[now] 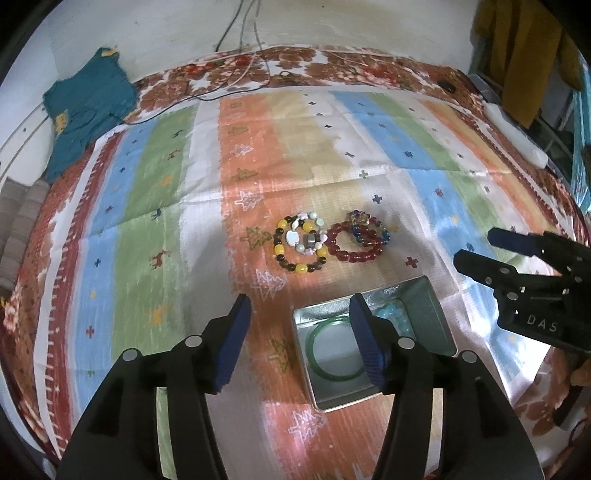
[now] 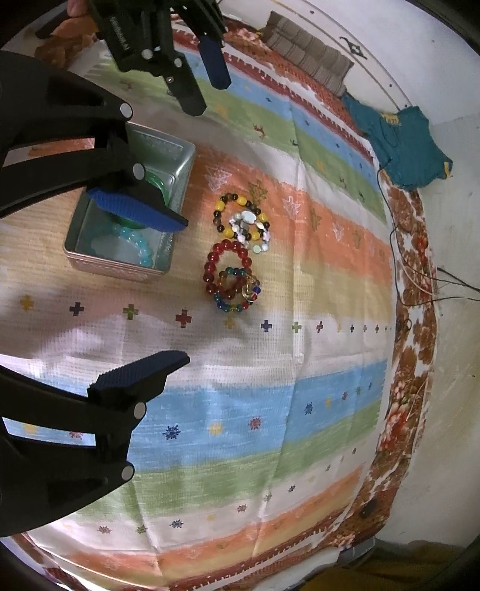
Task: Organize jewelry
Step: 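Move both grippers back toward the remaining bracelets beside the tin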
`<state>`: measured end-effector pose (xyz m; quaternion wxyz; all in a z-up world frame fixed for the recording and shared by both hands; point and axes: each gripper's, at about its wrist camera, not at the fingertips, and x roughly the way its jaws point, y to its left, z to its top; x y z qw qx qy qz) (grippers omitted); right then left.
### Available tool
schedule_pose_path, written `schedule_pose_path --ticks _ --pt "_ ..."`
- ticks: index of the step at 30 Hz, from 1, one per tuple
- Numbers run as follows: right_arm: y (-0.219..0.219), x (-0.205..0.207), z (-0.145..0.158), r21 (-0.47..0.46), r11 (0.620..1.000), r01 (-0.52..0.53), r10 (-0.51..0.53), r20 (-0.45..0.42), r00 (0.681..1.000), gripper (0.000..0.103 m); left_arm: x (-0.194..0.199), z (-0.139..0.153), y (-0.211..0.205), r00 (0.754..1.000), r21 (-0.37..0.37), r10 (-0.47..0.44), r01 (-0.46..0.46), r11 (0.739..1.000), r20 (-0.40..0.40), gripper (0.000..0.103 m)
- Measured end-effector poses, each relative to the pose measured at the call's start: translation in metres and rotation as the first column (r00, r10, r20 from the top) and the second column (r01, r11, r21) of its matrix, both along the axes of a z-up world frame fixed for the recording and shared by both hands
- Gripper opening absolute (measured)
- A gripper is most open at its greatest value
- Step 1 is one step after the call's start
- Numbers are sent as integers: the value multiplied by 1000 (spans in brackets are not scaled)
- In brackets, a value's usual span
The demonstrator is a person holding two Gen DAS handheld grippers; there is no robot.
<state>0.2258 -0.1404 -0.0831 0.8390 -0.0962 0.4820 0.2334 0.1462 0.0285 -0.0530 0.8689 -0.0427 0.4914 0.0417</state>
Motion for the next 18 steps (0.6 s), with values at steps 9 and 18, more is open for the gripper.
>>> schedule_pose_path --ticks 9,18 --pt "7 20 -15 -39 999 9 -10 -30 1000 72 22 -15 12 999 27 12 -11 1000 -32 58" --pt "12 42 -30 -62 998 20 -23 -59 998 72 44 -32 15 998 39 -6 9 999 -65 58"
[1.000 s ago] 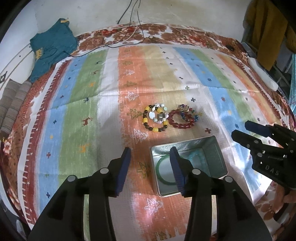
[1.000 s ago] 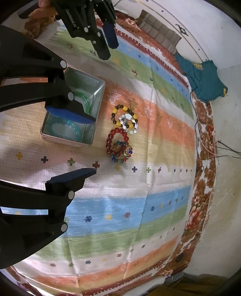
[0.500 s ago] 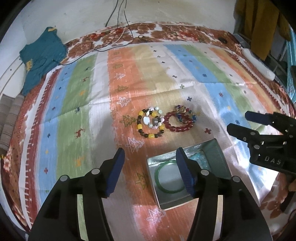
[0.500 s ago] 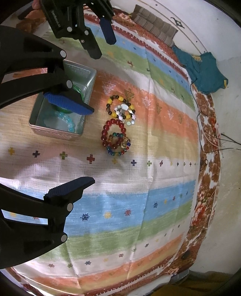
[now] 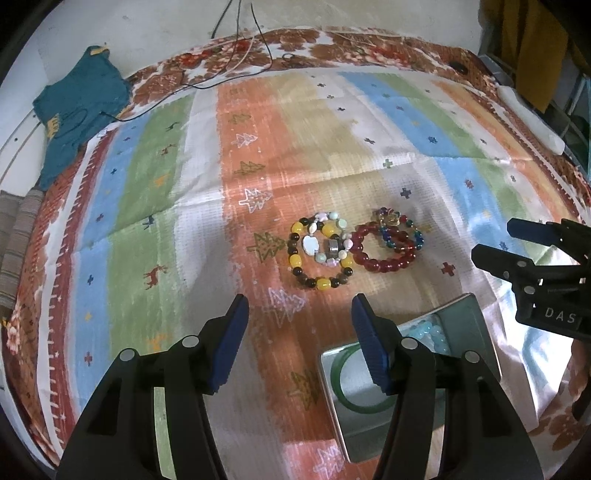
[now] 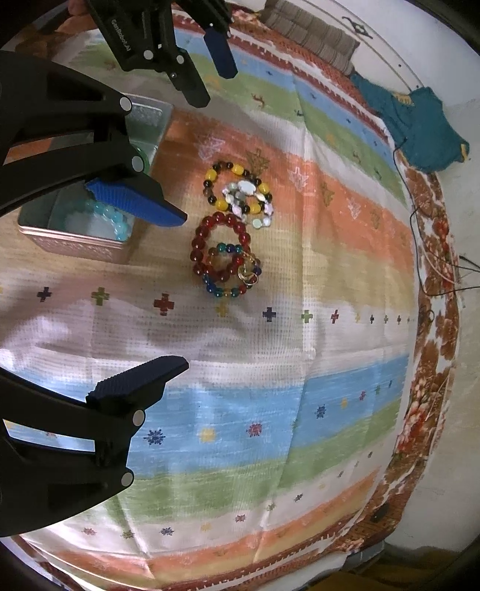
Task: Organize jewelry
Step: 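Move both grippers back toward the remaining bracelets beside the tin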
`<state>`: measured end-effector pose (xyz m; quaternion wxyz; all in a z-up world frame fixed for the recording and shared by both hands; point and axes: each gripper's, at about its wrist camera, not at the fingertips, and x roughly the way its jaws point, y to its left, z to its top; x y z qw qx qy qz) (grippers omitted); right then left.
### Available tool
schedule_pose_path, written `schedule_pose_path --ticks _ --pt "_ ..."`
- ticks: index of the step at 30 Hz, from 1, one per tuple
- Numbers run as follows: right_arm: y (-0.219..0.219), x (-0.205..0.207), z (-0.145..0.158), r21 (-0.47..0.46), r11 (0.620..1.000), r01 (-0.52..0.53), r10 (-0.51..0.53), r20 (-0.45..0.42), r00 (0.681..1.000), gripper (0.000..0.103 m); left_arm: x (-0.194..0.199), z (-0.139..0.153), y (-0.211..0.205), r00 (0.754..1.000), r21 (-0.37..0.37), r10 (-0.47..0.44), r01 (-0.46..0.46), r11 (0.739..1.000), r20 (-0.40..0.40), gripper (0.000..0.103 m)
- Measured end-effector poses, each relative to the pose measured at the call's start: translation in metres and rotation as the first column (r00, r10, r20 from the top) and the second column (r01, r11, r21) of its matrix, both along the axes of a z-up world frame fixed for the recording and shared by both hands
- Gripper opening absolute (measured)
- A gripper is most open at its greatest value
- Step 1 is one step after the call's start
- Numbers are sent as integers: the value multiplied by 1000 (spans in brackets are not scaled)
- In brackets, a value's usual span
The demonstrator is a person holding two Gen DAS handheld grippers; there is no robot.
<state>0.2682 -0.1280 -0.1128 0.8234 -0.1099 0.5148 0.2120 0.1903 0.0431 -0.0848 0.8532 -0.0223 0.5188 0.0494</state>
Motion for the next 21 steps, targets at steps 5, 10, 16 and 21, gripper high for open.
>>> schedule_pose_path --ticks 5,10,16,21 --pt "3 10 -8 -15 1000 2 -3 -15 1000 72 11 -7 -4 999 6 -34 34 999 -8 58" --pt "7 18 -15 -33 999 4 -4 -26 1000 72 18 -11 -9 997 13 -74 74 997 -7 58" --pt "13 25 -22 -56 998 4 -6 -33 999 72 28 -20 -10 995 8 -93 93 996 -27 58" --pt "15 31 -30 -62 998 1 -4 -55 998 72 38 -28 2 997 -44 -44 42 998 -61 58"
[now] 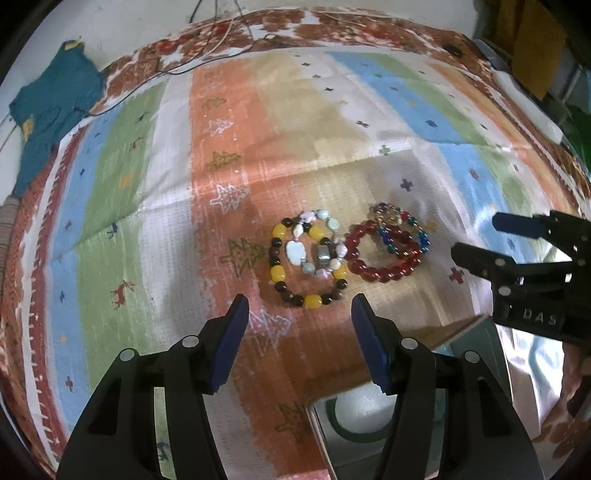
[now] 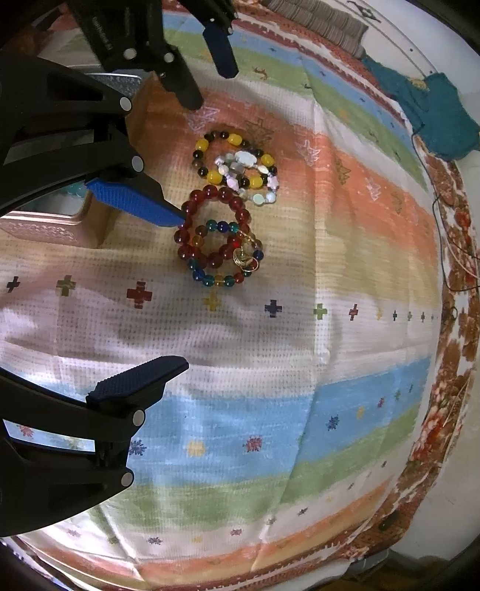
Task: Organize jewelry
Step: 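Move both grippers back toward the remaining bracelets beside the tin, then grasp the white-pink bead bracelet with the left gripper while the right gripper grasps the multicolour bead bracelet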
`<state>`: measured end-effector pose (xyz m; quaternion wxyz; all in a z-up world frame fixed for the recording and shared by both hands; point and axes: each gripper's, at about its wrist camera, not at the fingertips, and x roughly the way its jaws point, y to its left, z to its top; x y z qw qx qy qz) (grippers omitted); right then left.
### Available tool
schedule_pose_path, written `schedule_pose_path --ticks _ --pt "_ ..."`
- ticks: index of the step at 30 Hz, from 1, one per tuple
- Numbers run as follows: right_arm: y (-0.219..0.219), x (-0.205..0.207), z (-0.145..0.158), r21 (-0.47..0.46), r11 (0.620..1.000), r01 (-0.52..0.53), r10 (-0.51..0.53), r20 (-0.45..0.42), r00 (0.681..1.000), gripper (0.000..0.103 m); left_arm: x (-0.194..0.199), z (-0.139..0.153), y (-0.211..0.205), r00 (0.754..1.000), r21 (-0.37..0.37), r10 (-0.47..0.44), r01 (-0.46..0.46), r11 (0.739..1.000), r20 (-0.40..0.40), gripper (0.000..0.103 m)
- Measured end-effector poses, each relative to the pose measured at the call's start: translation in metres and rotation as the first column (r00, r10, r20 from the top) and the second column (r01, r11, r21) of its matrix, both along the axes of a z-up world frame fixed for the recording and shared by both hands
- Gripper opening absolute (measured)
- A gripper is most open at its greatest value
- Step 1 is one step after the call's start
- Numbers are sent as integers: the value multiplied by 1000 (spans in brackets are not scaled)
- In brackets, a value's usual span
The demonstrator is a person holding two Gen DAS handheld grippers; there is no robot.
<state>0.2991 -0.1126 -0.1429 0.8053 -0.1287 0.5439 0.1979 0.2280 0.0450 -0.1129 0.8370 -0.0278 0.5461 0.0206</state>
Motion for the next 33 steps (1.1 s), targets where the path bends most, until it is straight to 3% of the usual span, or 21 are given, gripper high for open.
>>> schedule_pose_path --ticks 16,24,27,33 --pt "5 25 -22 -30 999 22 -23 -36 999 72 27 -24 -5 997 -47 -77 75 996 -33 56" --pt "8 35 -29 -38 999 26 -28 -46 999 72 35 -35 -18 990 -44 -131 129 991 -57 50" --pt "9 37 -33 -42 999 24 -27 -56 998 64 38 -40 -20 988 -44 -138 135 990 -69 44" --pt "11 42 -43 -53 998 18 -22 -76 997 63 43 -52 -19 985 -37 -144 141 989 -95 36"
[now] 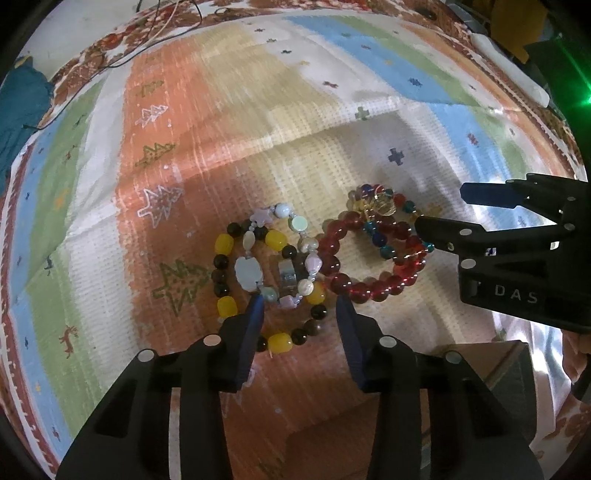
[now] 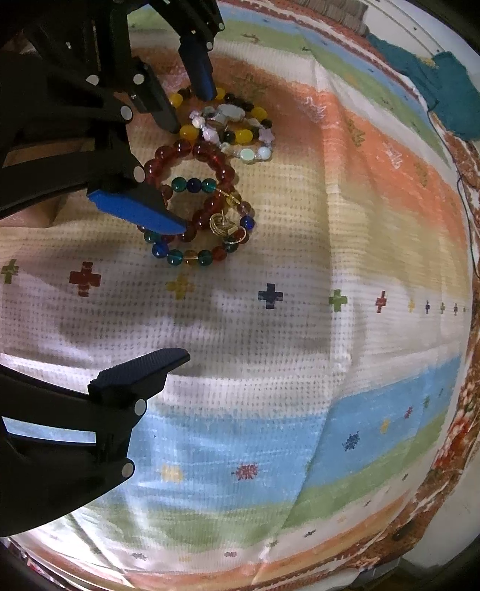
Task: Organize jewelry
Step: 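Grasp the white-pink bead bracelet with the left gripper while the right gripper grasps the multicolour bead bracelet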
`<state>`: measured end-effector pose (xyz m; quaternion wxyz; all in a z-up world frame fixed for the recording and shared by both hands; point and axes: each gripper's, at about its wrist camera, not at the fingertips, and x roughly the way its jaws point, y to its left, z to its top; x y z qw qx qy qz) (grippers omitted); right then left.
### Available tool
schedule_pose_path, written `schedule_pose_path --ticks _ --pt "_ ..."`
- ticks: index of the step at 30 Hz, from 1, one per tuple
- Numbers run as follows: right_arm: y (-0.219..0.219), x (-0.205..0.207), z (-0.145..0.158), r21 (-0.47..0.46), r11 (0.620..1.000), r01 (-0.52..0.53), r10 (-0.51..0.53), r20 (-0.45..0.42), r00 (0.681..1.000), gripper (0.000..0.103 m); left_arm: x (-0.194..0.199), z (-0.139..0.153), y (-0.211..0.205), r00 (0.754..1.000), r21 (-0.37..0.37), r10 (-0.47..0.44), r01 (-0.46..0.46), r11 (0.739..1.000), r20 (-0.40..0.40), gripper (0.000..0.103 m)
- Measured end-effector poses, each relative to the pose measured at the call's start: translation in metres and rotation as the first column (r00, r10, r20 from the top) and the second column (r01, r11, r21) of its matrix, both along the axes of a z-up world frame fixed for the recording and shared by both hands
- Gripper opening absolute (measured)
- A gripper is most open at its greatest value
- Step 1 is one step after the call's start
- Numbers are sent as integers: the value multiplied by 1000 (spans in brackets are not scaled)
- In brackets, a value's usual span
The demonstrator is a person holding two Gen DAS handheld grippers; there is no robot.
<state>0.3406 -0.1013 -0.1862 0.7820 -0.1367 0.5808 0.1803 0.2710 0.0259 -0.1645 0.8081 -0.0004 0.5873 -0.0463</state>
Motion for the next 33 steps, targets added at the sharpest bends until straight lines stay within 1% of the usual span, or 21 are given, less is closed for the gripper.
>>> schedule_pose_path --ticks 2,5,7,8,9,11,13,14,15,16,18,21,25,30,33 --pt "3 2 -3 1 1000 -2 2 -5 1000 62 2 -4 2 1000 -2 5 -5 1000 -11 33" --pt "5 6 -4 10 1000 -5 5 -8 1000 61 3 -4 6 1000 -29 6 -6 1000 -5 28" --pt "5 7 -5 16 1000 -9 9 -7 1000 57 3 -5 7 1000 -41 -3 3 999 -7 25" --pt "5 7 -5 18 1000 -9 10 -7 1000 53 4 -5 7 1000 -43 -3 3 999 -7 23" --pt "5 8 -6 15 1000 -9 9 -5 1000 46 4 -6 8 1000 -49 -3 3 999 -10 15" --pt "7 9 -10 -2 1000 -12 12 -2 1000 43 4 -6 7 1000 -52 -6 5 999 -13 14" --pt "8 9 -12 -3 1000 -18 18 0 1000 42 5 -6 7 1000 -55 0 0 998 -13 14" --pt "8 9 -12 -4 1000 -22 22 2 1000 40 5 -6 7 1000 -57 4 -5 998 -14 13" --pt "9 9 -12 1 1000 -27 27 3 1000 34 5 -6 7 1000 -56 6 -7 998 -13 11" --pt "9 9 -11 12 1000 -27 27 0 1000 31 4 -6 7 1000 -55 8 -9 998 -11 10" --pt "9 9 -9 39 999 -27 28 -13 1000 18 4 -3 7 1000 -40 16 -17 999 -7 10" --pt "10 6 -6 44 998 -38 39 -10 999 10 3 1 10 999 -40 35 -35 999 -3 10" --pt "10 2 -3 41 998 -53 53 12 999 10 -1 9 12 999 -32 49 -49 998 9 10" --pt "9 2 4 45 997 -56 55 40 998 9 -3 21 11 997 -41 69 -67 997 35 10" --pt "6 -3 12 60 997 -58 54 59 997 9 -6 28 14 996 -45 73 -71 996 45 10"
